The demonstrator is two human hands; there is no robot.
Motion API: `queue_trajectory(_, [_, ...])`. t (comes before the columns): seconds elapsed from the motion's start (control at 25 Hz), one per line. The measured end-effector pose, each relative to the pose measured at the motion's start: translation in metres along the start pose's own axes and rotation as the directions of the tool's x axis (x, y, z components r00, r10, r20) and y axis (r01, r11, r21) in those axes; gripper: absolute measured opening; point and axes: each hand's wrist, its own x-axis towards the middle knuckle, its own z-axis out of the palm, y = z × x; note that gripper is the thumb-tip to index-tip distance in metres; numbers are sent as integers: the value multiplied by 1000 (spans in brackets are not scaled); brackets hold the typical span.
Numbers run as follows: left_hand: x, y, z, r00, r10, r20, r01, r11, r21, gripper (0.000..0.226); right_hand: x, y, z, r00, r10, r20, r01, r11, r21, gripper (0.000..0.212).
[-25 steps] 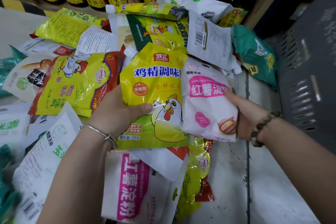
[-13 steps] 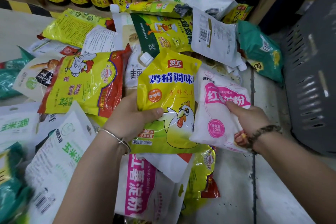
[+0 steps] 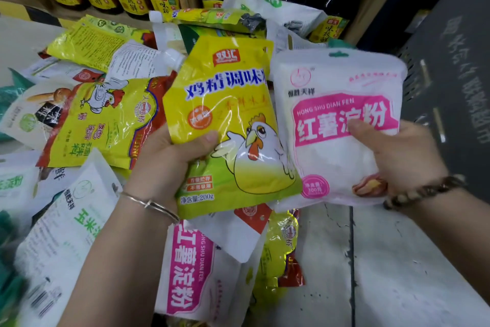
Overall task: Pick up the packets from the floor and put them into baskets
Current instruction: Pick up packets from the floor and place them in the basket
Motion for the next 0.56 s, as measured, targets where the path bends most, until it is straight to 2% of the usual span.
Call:
queue_trajectory(0.08, [-5,11,4,999,37,-31,-38,999,-38,13,-2,-18,2,997,-82,-8,82,997,1,13])
queue_trajectory(0.24, [-16,37,9,988,141,-65,-146,987,-74,24,-5,-58,4,976,-215,-15,216,976,33,5])
queue_trajectory(0.4, [-29,62,16,969,246,-39,-249,958,-142,15,-13,-92,-4,940,-341,-25,342,938,58,5])
queue_trajectory(0.56, [-46,88,25,954,301,5,-295,938,-184,15,-27,-122,-17,908,-406,-104,415,906,79,5])
